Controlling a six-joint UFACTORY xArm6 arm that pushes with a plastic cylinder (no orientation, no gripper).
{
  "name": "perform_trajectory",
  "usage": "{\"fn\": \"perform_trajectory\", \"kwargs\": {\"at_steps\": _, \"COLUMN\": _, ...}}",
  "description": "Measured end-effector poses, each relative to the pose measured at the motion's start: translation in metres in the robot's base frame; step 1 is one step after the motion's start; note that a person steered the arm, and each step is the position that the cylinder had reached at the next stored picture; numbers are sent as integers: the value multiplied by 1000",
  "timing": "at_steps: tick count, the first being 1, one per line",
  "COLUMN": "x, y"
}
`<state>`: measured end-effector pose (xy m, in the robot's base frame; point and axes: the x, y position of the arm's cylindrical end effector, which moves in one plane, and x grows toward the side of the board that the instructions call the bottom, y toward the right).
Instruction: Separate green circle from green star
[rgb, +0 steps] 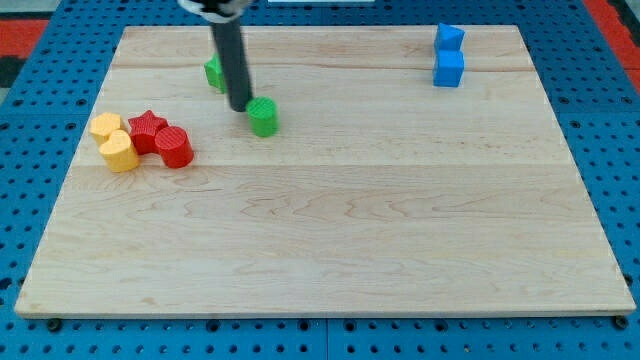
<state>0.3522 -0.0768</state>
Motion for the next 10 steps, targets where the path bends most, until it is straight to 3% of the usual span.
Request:
{"fn": "perform_trajectory", "kwargs": {"at_steps": 1, "x": 6, "y": 66}}
{"fn": "perform_trajectory", "kwargs": {"at_steps": 2, "x": 25, "y": 69}}
{"fn": "perform_trajectory", "kwargs": {"at_steps": 3, "x": 43, "y": 58}}
{"fn": "perform_trajectory", "kwargs": {"at_steps": 6, "x": 45, "y": 18}}
{"fn": "perform_trajectory", "kwargs": {"at_steps": 8, "x": 105, "y": 0}}
{"fn": "perform_trajectory", "kwargs": {"at_steps": 10, "x": 139, "y": -8}}
